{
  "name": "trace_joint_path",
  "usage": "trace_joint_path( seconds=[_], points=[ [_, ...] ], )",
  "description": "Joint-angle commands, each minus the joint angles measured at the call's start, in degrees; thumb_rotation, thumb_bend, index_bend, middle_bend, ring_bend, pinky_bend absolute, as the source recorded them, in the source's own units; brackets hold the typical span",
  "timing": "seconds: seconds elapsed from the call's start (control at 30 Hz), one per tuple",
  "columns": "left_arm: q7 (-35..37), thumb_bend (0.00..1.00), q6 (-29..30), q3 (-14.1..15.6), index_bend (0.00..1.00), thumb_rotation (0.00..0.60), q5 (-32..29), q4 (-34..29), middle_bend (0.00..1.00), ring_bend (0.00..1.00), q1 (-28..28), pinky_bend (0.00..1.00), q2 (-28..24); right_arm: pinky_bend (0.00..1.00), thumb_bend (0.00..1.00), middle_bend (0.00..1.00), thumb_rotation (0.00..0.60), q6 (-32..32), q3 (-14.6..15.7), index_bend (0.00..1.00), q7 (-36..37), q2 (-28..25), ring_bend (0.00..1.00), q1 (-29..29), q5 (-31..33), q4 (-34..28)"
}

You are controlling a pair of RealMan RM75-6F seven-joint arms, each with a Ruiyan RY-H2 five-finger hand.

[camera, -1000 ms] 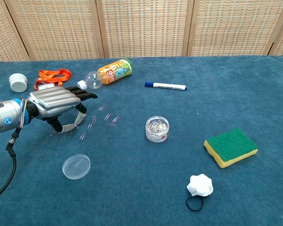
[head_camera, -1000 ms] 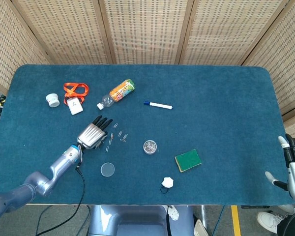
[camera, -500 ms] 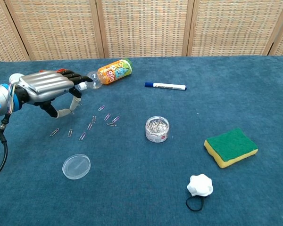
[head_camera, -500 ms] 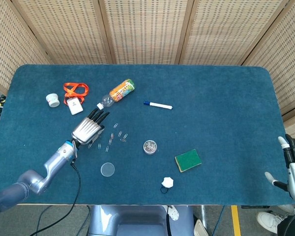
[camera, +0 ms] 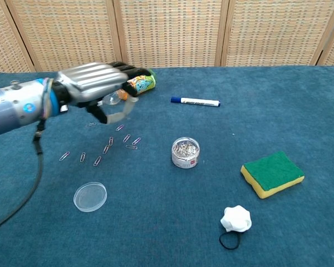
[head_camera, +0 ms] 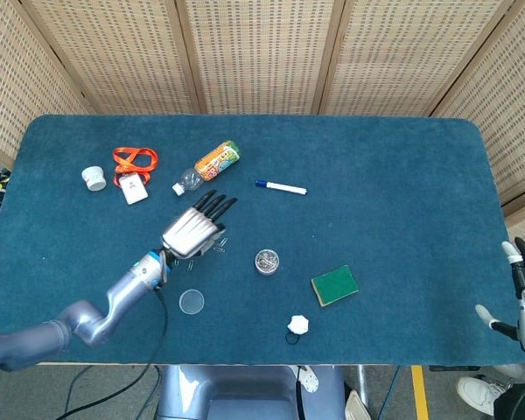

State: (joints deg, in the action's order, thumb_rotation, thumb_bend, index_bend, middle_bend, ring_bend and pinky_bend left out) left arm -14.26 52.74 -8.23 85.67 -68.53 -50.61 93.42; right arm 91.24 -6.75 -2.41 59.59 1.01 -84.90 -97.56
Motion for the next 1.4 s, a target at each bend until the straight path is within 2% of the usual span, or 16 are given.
trace_joint_path(
  seconds=[0.03, 0.17, 0.33, 0.67, 0.73, 0.77, 0.9, 1.07, 1.13, 1.23, 1.33, 1.4],
  points=[
    [-2.76, 0.44, -2.33, -1.89, 0.78, 0.6, -2.92, -1.73, 0.0, 0.0, -1.96, 0.0, 2.32, 0.0, 0.0, 0.0, 0.6, -0.22, -0.15, 0.0, 0.17, -0.05, 0.0, 0.05, 0.4, 0.13],
    [-6.17, 0.44, -4.79, -3.12, 0.78, 0.6, -6.36, -0.9, 0.0, 0.0, -4.03, 0.0, 6.53, 0.0, 0.0, 0.0, 0.6, -0.72, -0.47, 0.0, 0.73, -0.14, 0.0, 0.18, 1.28, 0.36],
    [-6.54, 0.44, -6.31, -4.13, 0.78, 0.6, -10.07, -0.55, 0.0, 0.0, -5.0, 0.0, 9.93, 0.0, 0.0, 0.0, 0.6, -1.16, -0.69, 0.0, 1.33, -0.24, 0.0, 0.31, 1.88, 0.73],
    [-9.59, 0.44, -6.5, -4.77, 0.76, 0.6, -13.17, 0.83, 0.0, 0.0, -6.16, 0.0, 11.68, 0.0, 0.0, 0.0, 0.6, -1.71, -1.02, 0.0, 3.14, -0.67, 0.0, 0.39, 2.64, 1.33],
    [-9.9, 0.44, -6.79, -4.85, 0.69, 0.6, -13.97, 0.64, 0.0, 0.0, -6.24, 0.0, 11.67, 0.0, 0.0, 0.0, 0.6, -1.64, -1.04, 0.0, 3.42, -0.79, 0.0, 0.35, 2.61, 1.35],
    [-10.04, 0.43, -6.87, -4.84, 0.62, 0.6, -14.24, 0.54, 0.0, 0.0, -6.27, 0.0, 11.66, 0.0, 0.0, 0.0, 0.6, -1.58, -1.05, 0.0, 3.53, -0.83, 0.0, 0.33, 2.57, 1.35],
    [-10.43, 0.28, -6.63, -4.79, 0.36, 0.6, -15.21, -0.03, 0.0, 0.0, -6.22, 0.0, 11.93, 0.0, 0.0, 0.0, 0.6, -1.34, -1.01, 0.0, 3.93, -0.98, 0.0, 0.22, 2.3, 1.35],
    [-9.52, 0.12, -5.88, -4.72, 0.14, 0.6, -15.45, -0.48, 0.0, 0.0, -6.13, 0.0, 12.07, 0.0, 0.0, 0.0, 0.6, -1.19, -0.84, 0.0, 4.01, -1.05, 0.0, 0.14, 1.94, 1.31],
    [-9.03, 0.08, -5.6, -4.7, 0.1, 0.6, -15.21, -0.69, 0.0, 0.0, -6.11, 0.0, 11.85, 0.0, 0.0, 0.0, 0.6, -1.14, -0.82, 0.0, 3.96, -1.04, 0.0, 0.13, 1.84, 1.31],
    [-7.79, 0.07, -4.54, -5.04, 0.09, 0.6, -14.52, -1.85, 0.0, 0.0, -5.9, 0.0, 10.65, 0.0, 0.0, 0.0, 0.6, -1.0, -0.75, 0.0, 3.88, -1.01, 0.0, 0.1, 1.62, 1.19],
    [-6.42, 0.07, -1.87, -5.32, 0.08, 0.6, -12.5, -5.9, 0.0, 0.0, -4.76, 0.0, 6.57, 0.0, 0.0, 0.0, 0.6, -1.11, -0.56, 0.0, 3.65, -0.94, 0.0, 0.16, 1.33, 1.11],
    [-6.26, 0.07, -0.29, -5.27, 0.03, 0.6, -11.48, -8.14, 0.0, 0.0, -3.86, 0.0, 3.67, 0.0, 0.0, 0.0, 0.6, -1.08, -0.49, 0.0, 3.48, -0.92, 0.0, 0.18, 1.11, 1.0]
  ],
)
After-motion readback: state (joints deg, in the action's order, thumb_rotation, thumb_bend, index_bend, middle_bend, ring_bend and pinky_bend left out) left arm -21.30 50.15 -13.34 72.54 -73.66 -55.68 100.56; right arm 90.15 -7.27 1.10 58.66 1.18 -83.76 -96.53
